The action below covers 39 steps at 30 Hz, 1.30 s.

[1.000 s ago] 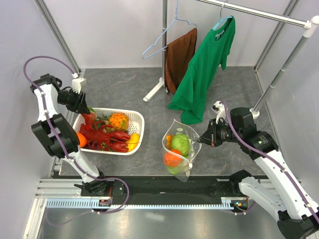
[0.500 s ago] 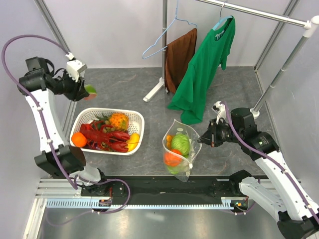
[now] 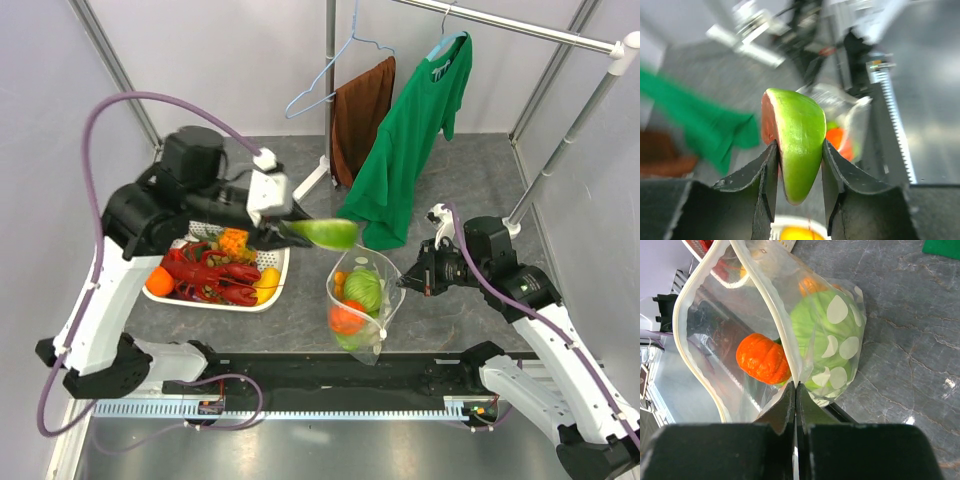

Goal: Place the food in the zip-top bag and seal the zipper
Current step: Place the fake fruit in the zipper food storage bag.

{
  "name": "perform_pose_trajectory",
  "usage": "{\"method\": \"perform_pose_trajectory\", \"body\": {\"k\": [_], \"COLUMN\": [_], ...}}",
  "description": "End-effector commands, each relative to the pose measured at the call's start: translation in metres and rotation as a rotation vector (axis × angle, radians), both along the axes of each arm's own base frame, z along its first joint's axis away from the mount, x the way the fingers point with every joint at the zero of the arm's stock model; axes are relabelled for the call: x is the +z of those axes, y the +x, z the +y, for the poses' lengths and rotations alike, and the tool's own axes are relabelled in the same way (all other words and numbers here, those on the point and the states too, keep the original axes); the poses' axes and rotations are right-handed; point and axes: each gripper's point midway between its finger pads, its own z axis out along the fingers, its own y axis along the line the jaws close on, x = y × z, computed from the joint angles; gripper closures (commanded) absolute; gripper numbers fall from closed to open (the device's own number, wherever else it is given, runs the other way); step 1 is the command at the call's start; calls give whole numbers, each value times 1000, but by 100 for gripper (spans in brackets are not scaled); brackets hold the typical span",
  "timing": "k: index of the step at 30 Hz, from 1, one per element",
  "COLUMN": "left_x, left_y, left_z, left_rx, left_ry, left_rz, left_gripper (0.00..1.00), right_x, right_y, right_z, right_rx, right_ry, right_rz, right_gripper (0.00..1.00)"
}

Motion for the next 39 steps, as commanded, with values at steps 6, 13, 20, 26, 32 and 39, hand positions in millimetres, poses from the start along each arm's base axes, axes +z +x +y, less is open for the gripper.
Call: {"method": "perform_pose_trajectory", "body": {"k": [6,13,20,26,32,39], "left_x": [-41,-99,-138,-151,-169,-116], "left_y": [-47,-42,-4,11,-19,-61], "left_z": [-78,-100,-90,-96,-110,-113], "left_rx": [-255,-222,-46,94,50,-67], "left_ry": [153,415,663,737,762,544], "left_rz": [-116,-268,-390,-424,-397,-201], "left_gripper": [85,88,87,94,44,0], "right_x": [23,29,33,34,38,37], "right_y": [3,3,0,-3,-2,-3], "right_z": [-1,1,2,2,3,1], "right_rx": [-5,9,17,21,22,17], "right_ry": [15,26,36,47,58,50], "right_rz": [-53,-65,-73,-77,-80,-93], "right_gripper": [100,100,100,100,100,100]}}
